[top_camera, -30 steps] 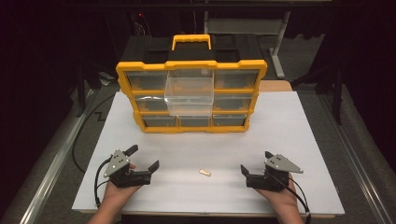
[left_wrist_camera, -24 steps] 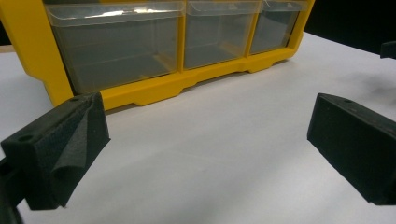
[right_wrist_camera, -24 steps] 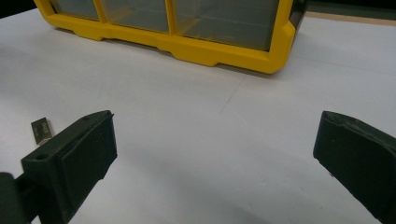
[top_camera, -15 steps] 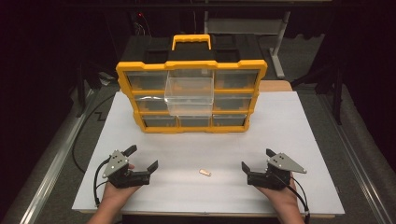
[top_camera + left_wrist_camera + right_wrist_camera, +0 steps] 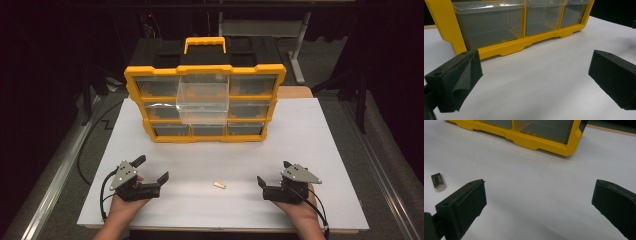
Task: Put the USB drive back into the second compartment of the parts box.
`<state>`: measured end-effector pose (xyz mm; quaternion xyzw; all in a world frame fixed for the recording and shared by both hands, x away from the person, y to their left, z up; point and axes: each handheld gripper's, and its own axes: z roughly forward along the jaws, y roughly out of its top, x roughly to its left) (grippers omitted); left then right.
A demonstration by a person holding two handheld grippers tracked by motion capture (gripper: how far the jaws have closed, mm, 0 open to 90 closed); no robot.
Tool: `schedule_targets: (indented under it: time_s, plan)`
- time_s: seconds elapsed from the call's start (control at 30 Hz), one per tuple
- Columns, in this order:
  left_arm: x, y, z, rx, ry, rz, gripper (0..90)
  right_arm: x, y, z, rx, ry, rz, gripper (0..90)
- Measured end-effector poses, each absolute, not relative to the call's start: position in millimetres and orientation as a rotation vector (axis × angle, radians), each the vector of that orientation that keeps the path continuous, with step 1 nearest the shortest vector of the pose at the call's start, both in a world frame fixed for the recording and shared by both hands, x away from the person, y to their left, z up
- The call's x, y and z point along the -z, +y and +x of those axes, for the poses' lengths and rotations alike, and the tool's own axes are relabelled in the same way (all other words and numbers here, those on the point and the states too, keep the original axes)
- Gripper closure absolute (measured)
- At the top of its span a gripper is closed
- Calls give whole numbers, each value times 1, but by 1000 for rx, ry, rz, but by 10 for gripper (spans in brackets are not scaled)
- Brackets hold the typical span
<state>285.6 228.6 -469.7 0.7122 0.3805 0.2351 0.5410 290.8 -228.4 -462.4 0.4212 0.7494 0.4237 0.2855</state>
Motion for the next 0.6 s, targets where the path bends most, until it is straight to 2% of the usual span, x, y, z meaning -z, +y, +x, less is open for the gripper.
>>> schedule_targets:
  time_s: [0.6]
  plan:
    - [470,227,283,-555,902,1699,4,466,-221,293,-1051,2183,1118,5]
